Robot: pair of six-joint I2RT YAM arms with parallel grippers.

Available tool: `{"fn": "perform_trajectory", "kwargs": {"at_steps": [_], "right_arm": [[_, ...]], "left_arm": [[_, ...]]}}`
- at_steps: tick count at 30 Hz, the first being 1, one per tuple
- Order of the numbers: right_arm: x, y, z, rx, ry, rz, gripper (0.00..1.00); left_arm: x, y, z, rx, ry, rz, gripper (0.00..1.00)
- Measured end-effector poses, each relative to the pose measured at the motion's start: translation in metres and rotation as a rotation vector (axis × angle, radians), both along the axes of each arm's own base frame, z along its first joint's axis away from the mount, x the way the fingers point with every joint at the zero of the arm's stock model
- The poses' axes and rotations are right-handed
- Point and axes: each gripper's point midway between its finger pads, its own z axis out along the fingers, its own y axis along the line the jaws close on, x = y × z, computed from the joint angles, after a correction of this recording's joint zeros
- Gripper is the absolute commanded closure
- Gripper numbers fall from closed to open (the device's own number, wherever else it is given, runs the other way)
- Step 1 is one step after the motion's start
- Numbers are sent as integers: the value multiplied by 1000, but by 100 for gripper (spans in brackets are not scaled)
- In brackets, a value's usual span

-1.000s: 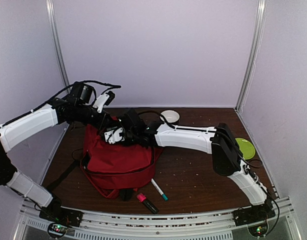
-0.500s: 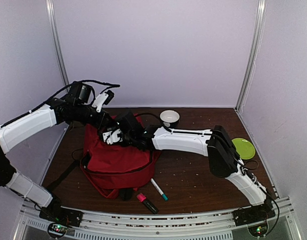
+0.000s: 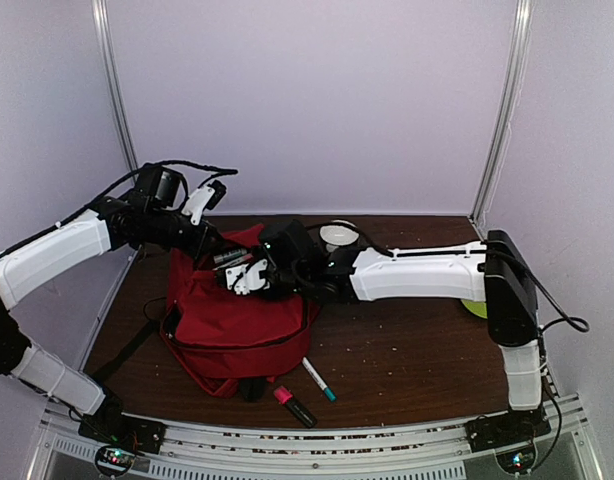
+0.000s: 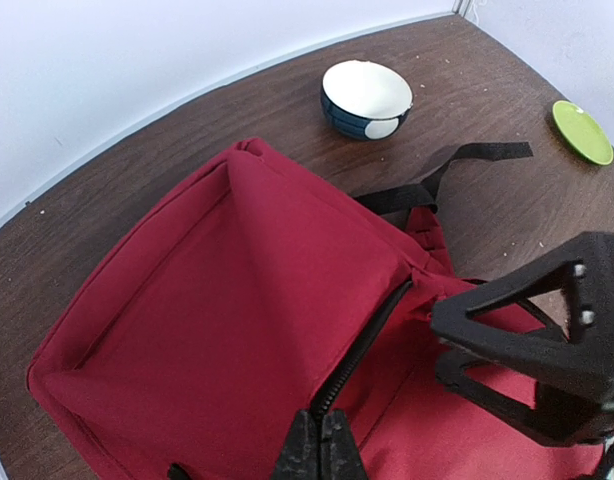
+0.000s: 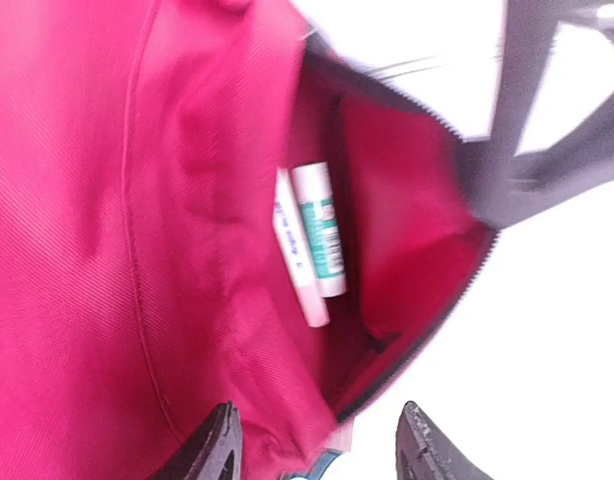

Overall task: Pack the student bag
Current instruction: Place the pen in the lower front pocket of the bag, then pick up the pen from the center of the board.

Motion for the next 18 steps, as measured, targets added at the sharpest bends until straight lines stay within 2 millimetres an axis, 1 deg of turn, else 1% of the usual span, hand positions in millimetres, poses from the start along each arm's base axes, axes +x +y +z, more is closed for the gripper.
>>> {"fn": "perform_trajectory", "kwargs": {"at_steps": [4, 8, 12, 15, 18], "right_arm": [[-11, -8, 23, 55, 30, 0, 46], [-30, -32, 40, 81, 92, -3, 46], [-54, -54, 49, 84, 225, 2, 49], [-84, -75, 45, 57, 394, 26, 52], [-115, -99, 25, 14, 549, 39, 53]], "left_arm": [[0, 0, -2, 0, 0, 0, 100], [0, 0, -5, -1, 0, 0, 100], [0, 0, -7, 1, 4, 0, 100], [0, 0, -8, 1, 4, -1, 100], [-1, 0, -10, 3, 6, -1, 100]]}}
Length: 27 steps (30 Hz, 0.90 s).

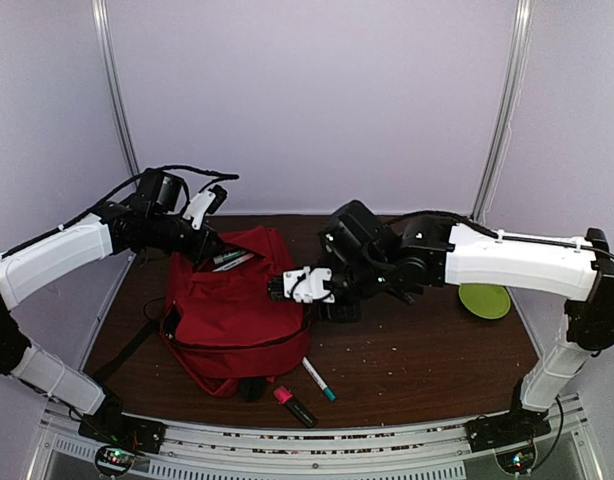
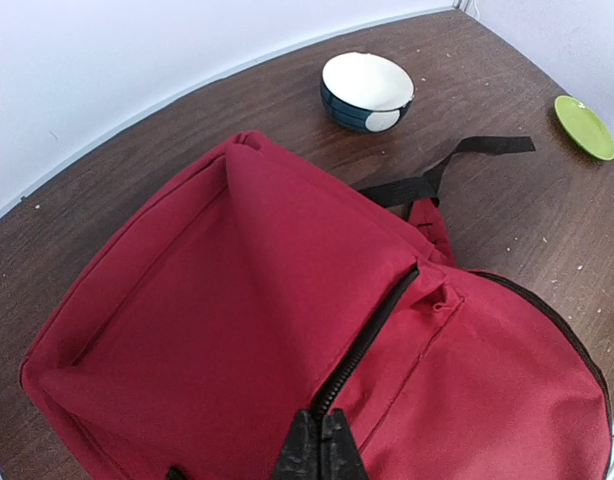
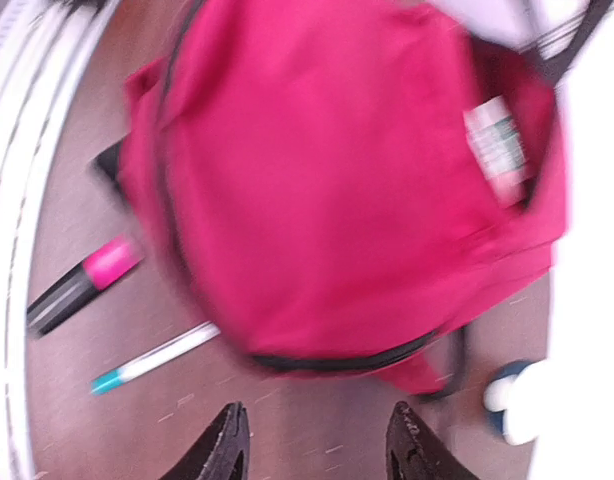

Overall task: Pack the student bag
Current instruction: Pick up the pen from the center of the board.

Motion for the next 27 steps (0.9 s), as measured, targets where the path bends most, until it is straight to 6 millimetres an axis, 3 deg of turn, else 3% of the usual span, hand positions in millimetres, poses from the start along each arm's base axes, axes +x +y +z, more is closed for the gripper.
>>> {"fn": "perform_trajectory", "kwargs": {"at_steps": [7, 10, 17, 27], "right_arm": [[-60, -67, -127, -266, 342, -36, 54], [-70, -77, -158, -329, 421, -72, 54], [-69, -63, -178, -296, 496, -141, 49], [-63, -40, -177, -218, 548, -209, 48]], "left_arm": [[-1, 1, -5, 2, 4, 0, 100], [-1, 1, -5, 1, 3, 0, 100], [-1, 1, -5, -1, 5, 2, 100], [-1, 1, -5, -2, 6, 4, 100]]}}
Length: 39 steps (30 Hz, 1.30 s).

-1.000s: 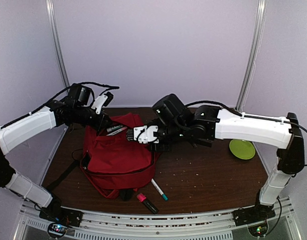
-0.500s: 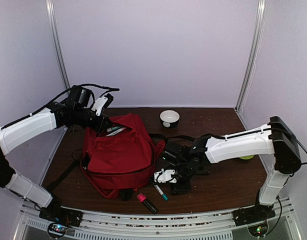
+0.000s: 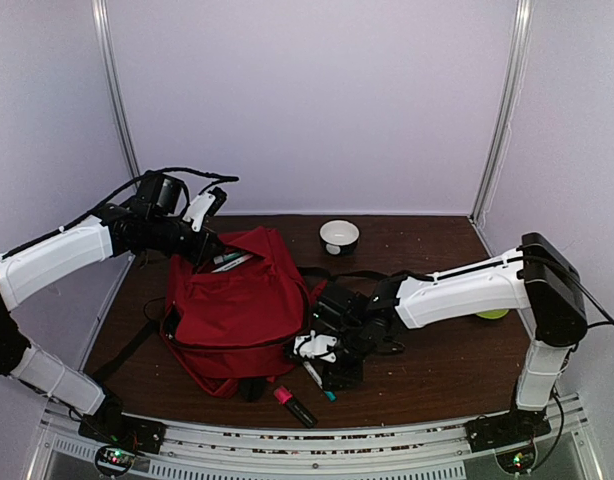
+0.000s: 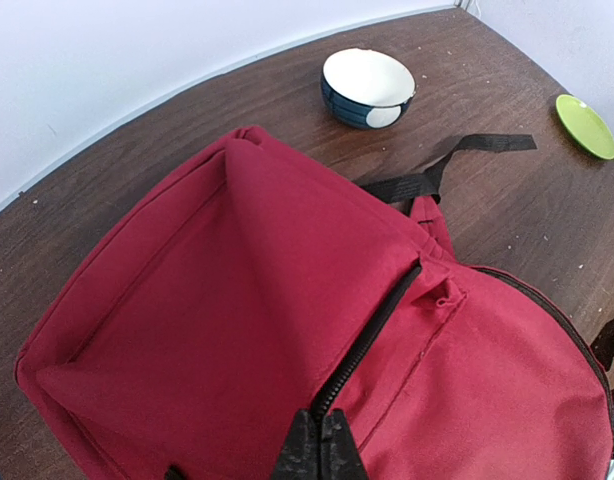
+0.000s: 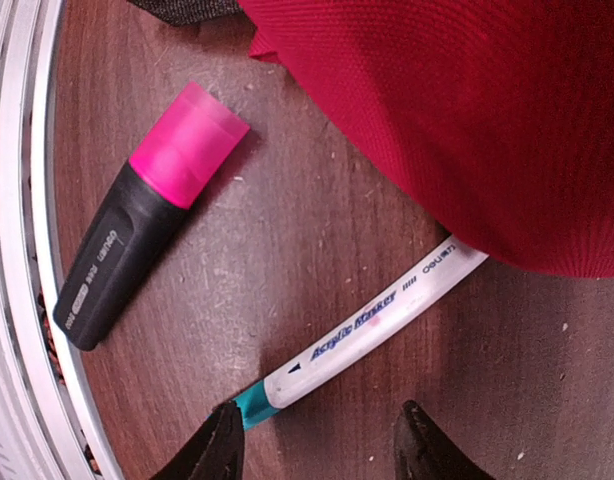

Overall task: Pack the student bag
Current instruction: Pick up the pen from the center of the board.

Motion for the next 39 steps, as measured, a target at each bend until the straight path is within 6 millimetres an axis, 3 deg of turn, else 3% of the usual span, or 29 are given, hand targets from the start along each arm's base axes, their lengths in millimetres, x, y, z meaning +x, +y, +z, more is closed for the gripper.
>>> {"fn": "perform_trajectory", "kwargs": {"at_steps": [14, 19, 27, 32, 36, 39], "right_arm": [[7, 4, -13, -33, -37, -54, 48], [14, 1, -16, -60, -75, -54, 62], [24, -14, -19, -103, -79, -37, 82], [27, -24, -19, -126, -77, -23, 84], [30, -46, -20, -160, -77, -21, 84], [27, -65, -20, -192, -80, -5, 75]], "left_arm": [[0, 0, 0, 0, 0, 0, 100], [0, 0, 0, 0, 0, 0, 100], [0, 0, 0, 0, 0, -1, 100], [0, 0, 0, 0, 1, 0, 100], [0, 0, -1, 1, 2, -1, 100], [0, 0, -1, 1, 2, -1, 100]]}}
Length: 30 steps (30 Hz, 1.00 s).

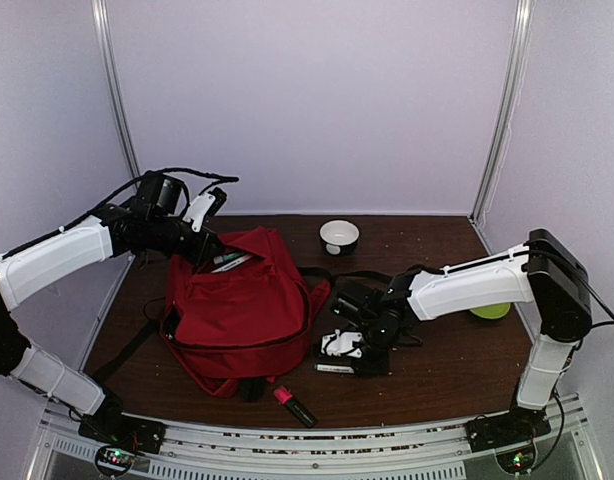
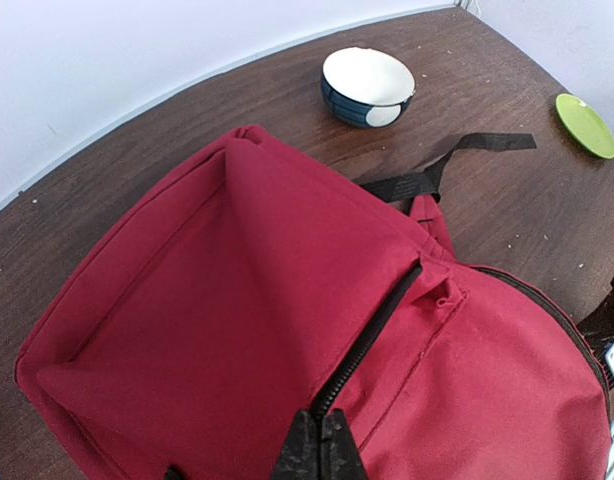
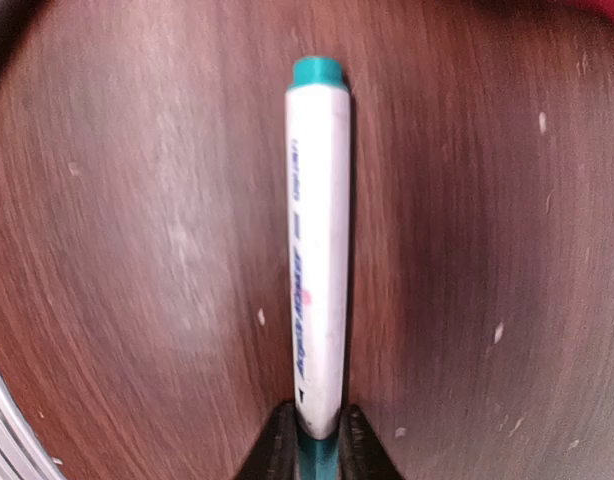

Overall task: Pack the student bag
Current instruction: Pick up the pen from the center of the board.

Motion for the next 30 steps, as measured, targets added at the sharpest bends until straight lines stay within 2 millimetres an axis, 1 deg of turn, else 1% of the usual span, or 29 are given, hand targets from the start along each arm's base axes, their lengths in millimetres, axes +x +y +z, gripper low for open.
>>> {"fn": "perform_trajectory", "kwargs": {"at_steps": [2, 4, 7, 9, 10, 15, 22, 30], "right_arm": [[-1, -9, 0, -23, 1, 5, 71], [-2, -12, 0, -34, 2, 18, 67], [-2, -10, 3, -35, 7, 17, 66], [2, -3, 8, -27, 9, 14, 65], [7, 8, 12, -6, 5, 11, 65], [13, 24, 17, 24, 4, 1, 65], [6, 28, 10, 7, 17, 11, 66], [-1, 27, 0, -21, 34, 8, 72]], "left_arm": [[0, 0, 0, 0, 0, 0, 100], [0, 0, 0, 0, 0, 0, 100], [-1, 0, -2, 1, 2, 0, 100], [-1, 0, -4, 3, 6, -1, 100], [-1, 0, -4, 3, 8, -1, 100], [-2, 1, -4, 2, 7, -1, 100], [-1, 2, -2, 0, 3, 3, 100], [-1, 2, -2, -1, 3, 3, 100]]}}
